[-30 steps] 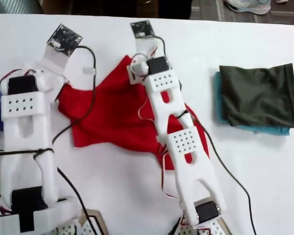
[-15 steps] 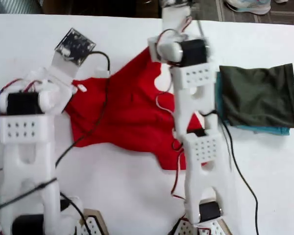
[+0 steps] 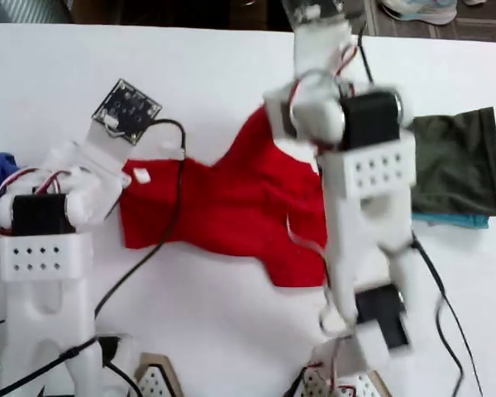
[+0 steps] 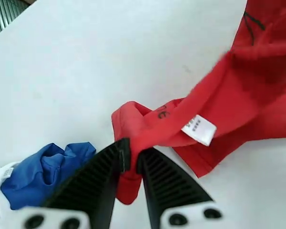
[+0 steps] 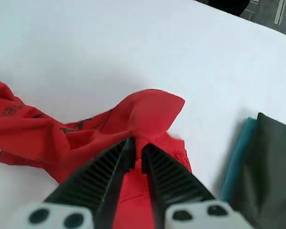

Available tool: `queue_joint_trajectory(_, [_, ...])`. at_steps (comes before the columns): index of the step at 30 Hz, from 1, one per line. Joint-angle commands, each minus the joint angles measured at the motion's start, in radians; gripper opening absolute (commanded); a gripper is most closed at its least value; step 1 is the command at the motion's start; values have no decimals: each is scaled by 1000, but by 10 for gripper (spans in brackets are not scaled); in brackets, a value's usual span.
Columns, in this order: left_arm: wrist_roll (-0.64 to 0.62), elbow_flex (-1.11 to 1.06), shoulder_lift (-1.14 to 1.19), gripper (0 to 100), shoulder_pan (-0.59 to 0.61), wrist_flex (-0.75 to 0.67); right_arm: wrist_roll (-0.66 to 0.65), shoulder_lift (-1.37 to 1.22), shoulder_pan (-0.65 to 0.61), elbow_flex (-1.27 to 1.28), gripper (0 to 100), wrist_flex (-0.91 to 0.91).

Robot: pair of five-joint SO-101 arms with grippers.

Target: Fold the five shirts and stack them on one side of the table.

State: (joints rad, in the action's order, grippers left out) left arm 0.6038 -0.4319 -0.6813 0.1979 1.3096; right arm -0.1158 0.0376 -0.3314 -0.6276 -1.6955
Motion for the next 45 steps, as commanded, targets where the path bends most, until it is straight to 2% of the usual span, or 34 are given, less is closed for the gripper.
queue_joint_trajectory(1, [-11,-38,-35,26,-9,-21,-18,269,-10,512,23,180])
queue_joint_trajectory(7, [-9,-174,-35,26,8,-95,-83,536,-53,1343,22,604])
queue_joint_trajectory(10, [-8,-248,-29,26,21,-170,-91,598,-74,1568,22,736])
queue_joint_trajectory(12, [-8,-300,-29,26,25,-212,-91,604,-61,1625,22,796])
queue_joint_trajectory(18, [-8,-398,-29,26,23,-342,-141,604,-27,1640,31,891])
queue_joint_trajectory(23, [-9,-406,-28,26,23,-361,-60,604,-22,1610,189,895])
queue_joint_trajectory(33, [-9,-398,-28,26,23,-362,-49,588,8,1511,156,857])
queue_joint_trajectory(38, [-9,-406,-28,26,23,-396,110,418,122,1490,230,848])
queue_joint_trajectory(45, [-9,-404,-28,26,23,-397,118,114,137,1237,231,616])
